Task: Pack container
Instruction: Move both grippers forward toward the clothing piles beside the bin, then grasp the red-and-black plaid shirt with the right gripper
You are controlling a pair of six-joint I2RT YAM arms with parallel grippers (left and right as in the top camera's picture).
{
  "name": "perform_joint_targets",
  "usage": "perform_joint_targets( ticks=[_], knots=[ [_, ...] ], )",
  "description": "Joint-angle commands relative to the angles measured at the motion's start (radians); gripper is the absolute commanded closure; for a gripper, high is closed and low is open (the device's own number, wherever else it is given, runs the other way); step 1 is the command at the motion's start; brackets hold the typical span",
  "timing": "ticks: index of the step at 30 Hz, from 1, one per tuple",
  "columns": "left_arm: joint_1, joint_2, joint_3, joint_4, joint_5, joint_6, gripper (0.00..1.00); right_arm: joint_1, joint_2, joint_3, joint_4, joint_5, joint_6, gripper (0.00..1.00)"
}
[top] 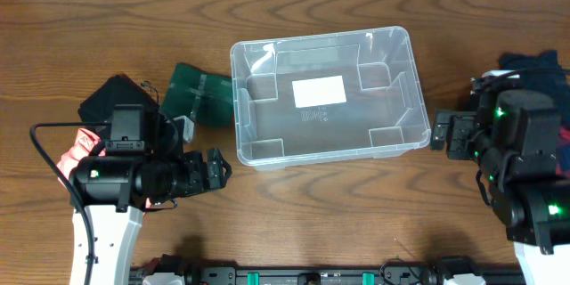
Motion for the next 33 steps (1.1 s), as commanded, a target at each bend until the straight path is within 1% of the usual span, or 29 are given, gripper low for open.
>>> perform_joint_targets(
  ticks=[1, 2, 3, 4, 6, 7, 8, 10, 15, 18, 23, 28, 29, 30, 32, 33],
  knots=[
    [-0.05, -0.028, 0.02, -0.01, -0.021, 0.017, 0.1, -0.017, 0.031, 0.023, -0.012, 0.018, -0.019, 0.01],
    [-0.072, -0.032, 0.019, -0.008, -0.052, 0.017, 0.2, -0.023, 0.044, 0.023, -0.019, 0.018, -0.019, 0.01],
    [-0.096, -0.032, 0.02, -0.005, -0.085, 0.017, 0.34, -0.03, 0.053, 0.023, -0.026, 0.018, -0.015, 0.01],
    [-0.121, -0.029, 0.019, -0.001, -0.115, 0.011, 0.51, -0.039, 0.065, 0.023, -0.035, 0.021, -0.006, 0.01],
    [-0.171, -0.01, 0.019, 0.025, -0.153, -0.019, 0.53, -0.06, 0.084, 0.023, -0.049, 0.024, 0.0, 0.01],
    [-0.19, 0.002, 0.019, 0.043, -0.151, -0.022, 0.52, -0.072, 0.09, 0.023, -0.051, 0.029, 0.007, 0.01],
    [-0.207, 0.017, 0.019, 0.062, -0.151, -0.027, 0.54, -0.083, 0.094, 0.023, -0.052, 0.032, 0.013, 0.01],
    [-0.239, 0.057, 0.019, 0.102, -0.151, -0.029, 0.65, -0.106, 0.096, 0.023, -0.052, 0.032, 0.018, 0.01],
    [-0.289, 0.188, 0.019, 0.19, -0.151, -0.029, 0.71, -0.15, 0.096, 0.023, -0.069, 0.032, 0.022, 0.01],
    [-0.299, 0.27, 0.019, 0.197, -0.15, -0.052, 0.79, -0.162, 0.096, 0.023, -0.074, 0.032, 0.021, 0.01],
    [-0.301, 0.371, 0.019, 0.212, -0.145, -0.051, 0.8, -0.165, 0.096, 0.023, -0.074, 0.032, 0.021, 0.01],
    [-0.3, 0.393, 0.02, 0.286, -0.187, -0.051, 0.79, -0.165, 0.096, 0.023, -0.074, 0.032, 0.021, 0.01],
    [-0.299, 0.39, 0.02, 0.297, -0.196, -0.051, 0.72, -0.165, 0.095, 0.023, -0.076, 0.032, 0.021, 0.01],
    [-0.298, 0.385, 0.021, 0.303, -0.203, -0.051, 0.59, -0.165, 0.095, 0.023, -0.078, 0.032, 0.021, 0.01],
    [-0.298, 0.37, 0.024, 0.298, -0.234, -0.051, 0.48, -0.165, 0.094, 0.023, -0.082, 0.032, 0.021, 0.01],
    [-0.298, 0.36, 0.026, 0.292, -0.253, -0.051, 0.41, -0.165, 0.094, 0.023, -0.082, 0.032, 0.021, 0.01]
  ],
)
